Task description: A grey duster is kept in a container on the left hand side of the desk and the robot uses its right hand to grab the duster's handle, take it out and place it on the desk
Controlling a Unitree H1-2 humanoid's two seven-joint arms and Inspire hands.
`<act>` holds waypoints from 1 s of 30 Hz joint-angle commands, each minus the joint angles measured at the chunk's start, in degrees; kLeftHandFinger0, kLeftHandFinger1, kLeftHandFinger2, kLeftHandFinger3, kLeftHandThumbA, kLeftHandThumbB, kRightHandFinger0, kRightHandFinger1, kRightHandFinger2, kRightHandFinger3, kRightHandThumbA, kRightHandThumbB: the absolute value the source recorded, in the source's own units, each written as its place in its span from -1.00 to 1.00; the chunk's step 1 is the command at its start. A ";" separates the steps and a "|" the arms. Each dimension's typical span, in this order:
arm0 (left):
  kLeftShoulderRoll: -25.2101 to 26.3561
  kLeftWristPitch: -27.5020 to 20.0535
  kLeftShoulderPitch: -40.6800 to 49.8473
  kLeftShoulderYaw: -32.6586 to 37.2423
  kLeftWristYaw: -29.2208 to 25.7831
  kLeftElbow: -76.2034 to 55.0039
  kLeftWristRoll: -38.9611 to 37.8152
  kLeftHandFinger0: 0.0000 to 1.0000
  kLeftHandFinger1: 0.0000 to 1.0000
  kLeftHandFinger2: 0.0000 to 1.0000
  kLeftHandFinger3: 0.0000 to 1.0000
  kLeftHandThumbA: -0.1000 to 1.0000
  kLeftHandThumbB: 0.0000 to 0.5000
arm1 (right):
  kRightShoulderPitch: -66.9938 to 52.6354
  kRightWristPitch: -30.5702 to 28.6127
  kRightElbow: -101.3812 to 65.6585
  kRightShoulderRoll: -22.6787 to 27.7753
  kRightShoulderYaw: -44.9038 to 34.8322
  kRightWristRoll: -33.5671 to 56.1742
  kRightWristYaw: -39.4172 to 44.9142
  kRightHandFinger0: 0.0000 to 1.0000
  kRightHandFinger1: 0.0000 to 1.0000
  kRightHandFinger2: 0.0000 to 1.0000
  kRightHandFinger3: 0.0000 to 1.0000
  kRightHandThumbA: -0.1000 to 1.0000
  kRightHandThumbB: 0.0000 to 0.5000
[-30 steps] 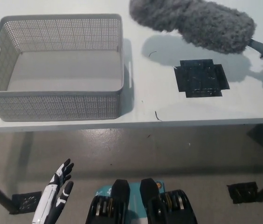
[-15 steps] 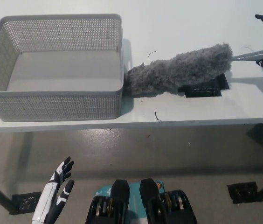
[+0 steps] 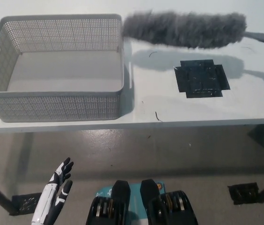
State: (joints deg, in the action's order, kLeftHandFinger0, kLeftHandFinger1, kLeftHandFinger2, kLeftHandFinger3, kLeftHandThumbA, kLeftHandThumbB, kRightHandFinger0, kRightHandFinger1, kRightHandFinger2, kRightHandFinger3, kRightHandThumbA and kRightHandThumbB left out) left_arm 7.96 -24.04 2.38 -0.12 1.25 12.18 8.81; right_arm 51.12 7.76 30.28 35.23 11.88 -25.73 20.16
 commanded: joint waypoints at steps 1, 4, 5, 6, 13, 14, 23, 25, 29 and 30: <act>0.93 -1.82 1.14 -1.07 -1.27 -2.68 -0.08 1.00 1.00 1.00 1.00 0.91 -0.41 | 18.48 18.91 -11.27 18.01 1.03 11.11 35.47 1.00 1.00 1.00 1.00 0.01 1.00; 1.03 -1.78 0.83 -1.25 -1.28 -2.61 -0.23 1.00 1.00 1.00 1.00 0.91 -0.44 | 20.38 19.10 -20.46 22.59 0.86 4.46 34.19 1.00 1.00 1.00 1.00 0.16 1.00; 1.18 -1.71 0.59 -1.29 -1.25 -2.50 -0.19 1.00 1.00 1.00 1.00 0.94 -0.47 | 21.92 19.17 -23.00 23.77 -1.50 2.20 35.39 1.00 1.00 1.00 1.00 0.29 1.00; 1.24 -1.70 0.46 -1.35 -1.28 -2.37 -0.20 1.00 1.00 1.00 1.00 0.94 -0.47 | 22.76 19.17 -23.57 23.96 -2.68 1.93 36.16 1.00 1.00 1.00 1.00 0.30 1.00; 1.25 -1.98 0.56 -1.37 -1.40 -1.75 0.09 1.00 1.00 1.00 1.00 0.93 -0.44 | 26.74 19.17 -44.97 25.88 -8.80 -12.86 52.60 1.00 1.00 1.00 1.00 0.22 0.05; 1.28 -1.94 0.83 -1.34 -1.06 -1.83 -0.52 1.00 1.00 1.00 1.00 0.91 -0.44 | 25.02 19.17 -43.70 25.94 -9.32 -13.45 52.60 1.00 1.00 1.00 1.00 0.31 0.39; 1.05 -2.77 1.28 -0.96 -1.02 -1.59 -0.35 1.00 1.00 1.00 1.00 0.95 -0.42 | 16.14 18.57 -34.55 27.33 -14.66 13.51 41.03 1.00 1.00 1.00 1.00 0.75 1.00; 1.04 -2.23 1.41 -1.05 -1.03 -2.19 -0.23 1.00 1.00 1.00 1.00 0.96 -0.41 | 9.84 15.53 -35.14 21.87 -27.91 28.77 33.81 1.00 1.00 1.00 1.00 0.72 0.74; 1.26 -2.29 0.53 -1.11 -0.87 -1.96 -0.48 1.00 1.00 1.00 1.00 0.97 -0.46 | 0.63 6.88 -48.52 6.88 -44.74 51.26 23.83 1.00 1.00 1.00 1.00 0.81 0.70; 1.26 -2.23 0.40 -1.05 -0.64 -1.91 -0.83 1.00 1.00 1.00 1.00 0.98 -0.49 | -2.07 5.01 -52.64 4.89 -45.90 53.41 20.98 1.00 1.00 1.00 1.00 0.92 0.83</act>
State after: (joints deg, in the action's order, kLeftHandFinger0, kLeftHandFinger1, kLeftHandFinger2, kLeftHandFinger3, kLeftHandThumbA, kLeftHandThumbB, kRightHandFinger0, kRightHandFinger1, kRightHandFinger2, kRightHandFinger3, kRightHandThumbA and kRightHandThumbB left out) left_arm 7.92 -23.89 3.14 -0.27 1.31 12.49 8.70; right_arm 53.72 19.82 4.28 49.83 -1.33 -18.95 49.90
